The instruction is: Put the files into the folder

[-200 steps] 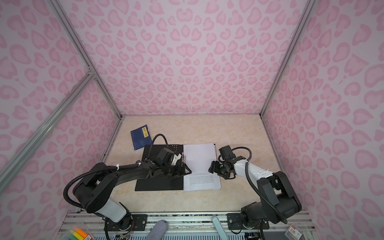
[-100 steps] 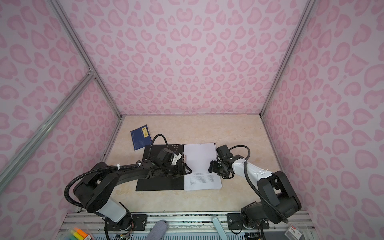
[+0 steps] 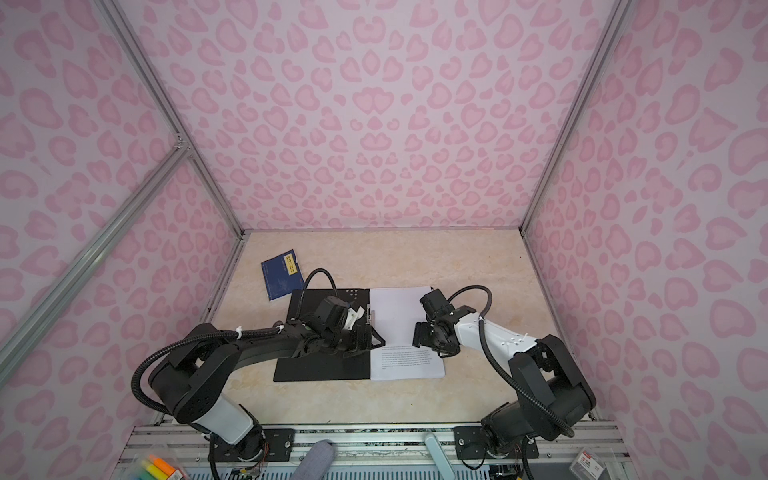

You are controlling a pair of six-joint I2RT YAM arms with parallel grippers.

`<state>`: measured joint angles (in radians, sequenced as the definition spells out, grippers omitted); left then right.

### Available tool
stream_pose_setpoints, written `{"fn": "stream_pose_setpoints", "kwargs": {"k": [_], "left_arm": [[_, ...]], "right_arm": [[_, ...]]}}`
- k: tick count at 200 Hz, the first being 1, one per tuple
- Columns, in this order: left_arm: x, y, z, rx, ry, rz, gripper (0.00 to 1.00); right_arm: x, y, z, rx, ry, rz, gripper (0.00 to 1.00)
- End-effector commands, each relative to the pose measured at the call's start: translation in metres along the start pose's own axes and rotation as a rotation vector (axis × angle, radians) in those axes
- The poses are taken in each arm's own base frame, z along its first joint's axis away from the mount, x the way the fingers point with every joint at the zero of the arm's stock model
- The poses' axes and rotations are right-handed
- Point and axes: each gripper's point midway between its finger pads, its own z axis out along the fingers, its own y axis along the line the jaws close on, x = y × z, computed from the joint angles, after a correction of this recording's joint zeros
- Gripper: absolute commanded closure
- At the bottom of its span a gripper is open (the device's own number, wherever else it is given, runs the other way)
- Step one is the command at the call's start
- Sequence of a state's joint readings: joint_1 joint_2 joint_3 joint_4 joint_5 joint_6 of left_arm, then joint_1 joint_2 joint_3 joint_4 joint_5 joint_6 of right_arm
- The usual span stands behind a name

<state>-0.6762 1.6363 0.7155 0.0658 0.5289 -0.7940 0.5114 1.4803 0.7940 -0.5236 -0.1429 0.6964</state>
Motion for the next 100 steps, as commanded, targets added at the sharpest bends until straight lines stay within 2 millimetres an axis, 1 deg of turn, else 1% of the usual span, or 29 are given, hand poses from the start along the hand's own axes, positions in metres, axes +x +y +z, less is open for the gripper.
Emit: {"fn": "stream_pose_setpoints", "kwargs": {"k": [1,56,100], "left_arm": [[0.023,0.036,0.003,-0.139,0.068,-0.081,0.02],[0.023,0.037,0.004,-0.134,0.070,-0.083,0.02],[0.023,0.035,0.004,-0.129,0.070,-0.083,0.02]], "right_arm": [[0.000,-0.011,0.002,0.078,-0.008,-0.006,0.16],[-0.002,-0.015,-0.004,0.176,-0.044,-0.059,0.14],[0.002,-0.001,0.001,0.106,-0.024,-0.060,0.14]]}}
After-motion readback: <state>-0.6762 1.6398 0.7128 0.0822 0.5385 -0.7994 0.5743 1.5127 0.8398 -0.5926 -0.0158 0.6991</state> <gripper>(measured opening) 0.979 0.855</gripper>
